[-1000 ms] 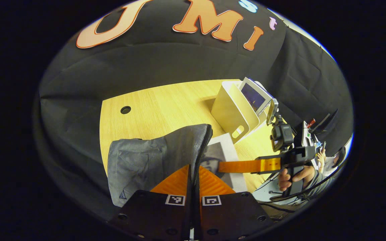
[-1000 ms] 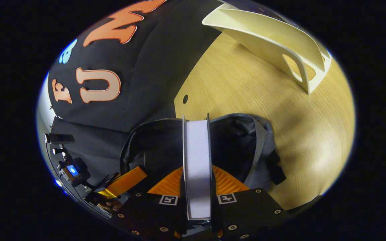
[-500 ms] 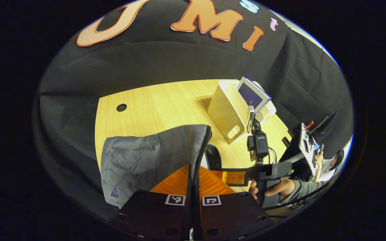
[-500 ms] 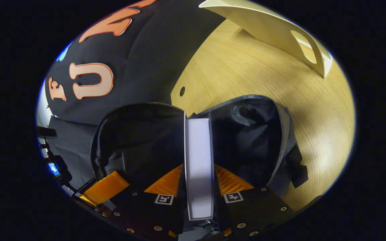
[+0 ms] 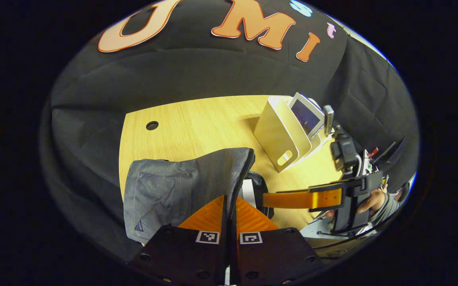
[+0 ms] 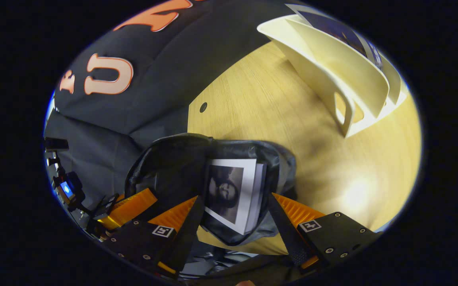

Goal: Open the schoolbag, grab two books from the bookshelf and put them into the schoolbag.

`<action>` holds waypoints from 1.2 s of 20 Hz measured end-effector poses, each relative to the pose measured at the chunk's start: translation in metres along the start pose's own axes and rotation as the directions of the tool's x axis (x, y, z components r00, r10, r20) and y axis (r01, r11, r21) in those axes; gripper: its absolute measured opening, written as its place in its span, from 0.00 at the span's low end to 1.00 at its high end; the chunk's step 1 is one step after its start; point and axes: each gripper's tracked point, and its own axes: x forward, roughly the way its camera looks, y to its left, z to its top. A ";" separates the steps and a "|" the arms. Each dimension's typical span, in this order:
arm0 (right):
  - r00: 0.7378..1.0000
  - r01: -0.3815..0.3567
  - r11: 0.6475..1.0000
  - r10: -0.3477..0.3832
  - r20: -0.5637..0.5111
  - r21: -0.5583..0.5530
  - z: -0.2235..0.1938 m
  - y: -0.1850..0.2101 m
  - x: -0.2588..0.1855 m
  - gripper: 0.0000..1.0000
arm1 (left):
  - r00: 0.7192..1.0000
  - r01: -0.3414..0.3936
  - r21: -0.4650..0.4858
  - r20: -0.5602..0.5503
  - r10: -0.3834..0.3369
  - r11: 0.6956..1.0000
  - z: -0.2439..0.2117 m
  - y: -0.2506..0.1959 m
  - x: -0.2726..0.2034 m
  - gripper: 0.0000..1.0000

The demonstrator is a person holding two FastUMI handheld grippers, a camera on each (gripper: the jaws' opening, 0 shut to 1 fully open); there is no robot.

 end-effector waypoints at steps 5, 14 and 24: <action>0.994 0.106 0.985 -0.105 0.016 -0.134 0.037 -0.028 -0.057 0.98 | 1.000 -0.030 -0.014 0.005 0.030 0.999 -0.003 -0.002 0.004 0.05; 0.947 0.317 0.894 -0.319 0.049 -0.317 0.122 -0.086 -0.145 0.99 | 0.997 -0.077 -0.047 -0.013 0.076 0.996 -0.010 -0.005 0.017 0.04; 0.926 0.361 0.847 -0.376 0.042 -0.390 0.226 -0.108 -0.163 0.99 | 0.992 -0.128 -0.149 -0.020 0.127 0.980 -0.016 -0.003 0.025 0.05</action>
